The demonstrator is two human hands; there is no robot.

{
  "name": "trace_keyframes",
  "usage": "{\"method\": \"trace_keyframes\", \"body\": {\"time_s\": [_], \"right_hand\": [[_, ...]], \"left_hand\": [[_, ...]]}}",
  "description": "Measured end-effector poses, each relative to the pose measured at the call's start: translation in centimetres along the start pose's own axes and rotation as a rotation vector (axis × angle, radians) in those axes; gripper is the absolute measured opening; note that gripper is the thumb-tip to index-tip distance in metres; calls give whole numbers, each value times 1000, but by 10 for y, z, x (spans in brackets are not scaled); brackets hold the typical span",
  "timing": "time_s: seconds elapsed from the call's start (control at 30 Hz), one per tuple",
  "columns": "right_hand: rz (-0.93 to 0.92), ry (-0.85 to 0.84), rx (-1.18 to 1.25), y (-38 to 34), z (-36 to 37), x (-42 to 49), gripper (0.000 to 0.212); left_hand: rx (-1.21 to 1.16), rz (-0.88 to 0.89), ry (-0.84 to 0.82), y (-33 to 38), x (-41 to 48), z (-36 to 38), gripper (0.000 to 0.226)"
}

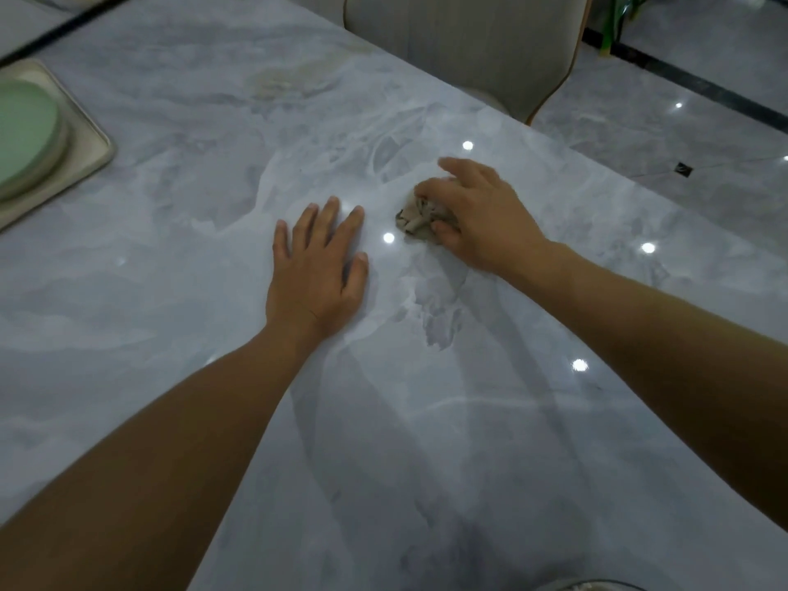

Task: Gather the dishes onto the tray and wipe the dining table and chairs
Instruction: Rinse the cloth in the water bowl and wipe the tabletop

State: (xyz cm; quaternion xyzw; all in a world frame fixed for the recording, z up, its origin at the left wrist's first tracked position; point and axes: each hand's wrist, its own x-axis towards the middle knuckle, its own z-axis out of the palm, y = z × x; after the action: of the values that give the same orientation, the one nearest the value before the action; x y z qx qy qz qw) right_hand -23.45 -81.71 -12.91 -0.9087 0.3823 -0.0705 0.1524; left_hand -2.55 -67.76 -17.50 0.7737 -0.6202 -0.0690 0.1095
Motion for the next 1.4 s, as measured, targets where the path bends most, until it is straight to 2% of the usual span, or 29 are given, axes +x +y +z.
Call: {"method": "trace_keyframes", "body": {"time_s": [0.13, 0.2, 0.37, 0.57, 0.67, 0.83, 0.97, 1.13, 1.33, 1.4], "right_hand": [[141, 53, 94, -11, 6, -11, 44], [173, 69, 63, -20, 9, -13, 49], [115, 65, 4, -32, 18, -10, 36], [11, 24, -9, -27, 21, -8, 44], [18, 47, -1, -7, 21, -7, 43], [200, 162, 48, 47, 1, -6, 36], [303, 154, 5, 78, -13, -11, 34], [428, 220, 27, 108, -19, -27, 38], [557, 242, 13, 101, -22, -61, 39], [547, 272, 17, 97, -19, -73, 38]], "left_hand": [[-6, -4, -1, 1, 0, -1, 63], [-5, -4, 3, 1, 0, -1, 63], [-17, -7, 16, 1, -1, 0, 62], [-12, -2, 17, 0, -1, 0, 63], [-10, -5, 12, 0, -1, -1, 64], [-22, -12, -12, 0, -2, -1, 63], [-16, -10, -17, 0, 0, -3, 64], [-14, -8, -10, 0, -1, -1, 63], [-10, -3, -18, -2, 0, -1, 64], [-16, -6, -7, -2, 0, 1, 65]]}}
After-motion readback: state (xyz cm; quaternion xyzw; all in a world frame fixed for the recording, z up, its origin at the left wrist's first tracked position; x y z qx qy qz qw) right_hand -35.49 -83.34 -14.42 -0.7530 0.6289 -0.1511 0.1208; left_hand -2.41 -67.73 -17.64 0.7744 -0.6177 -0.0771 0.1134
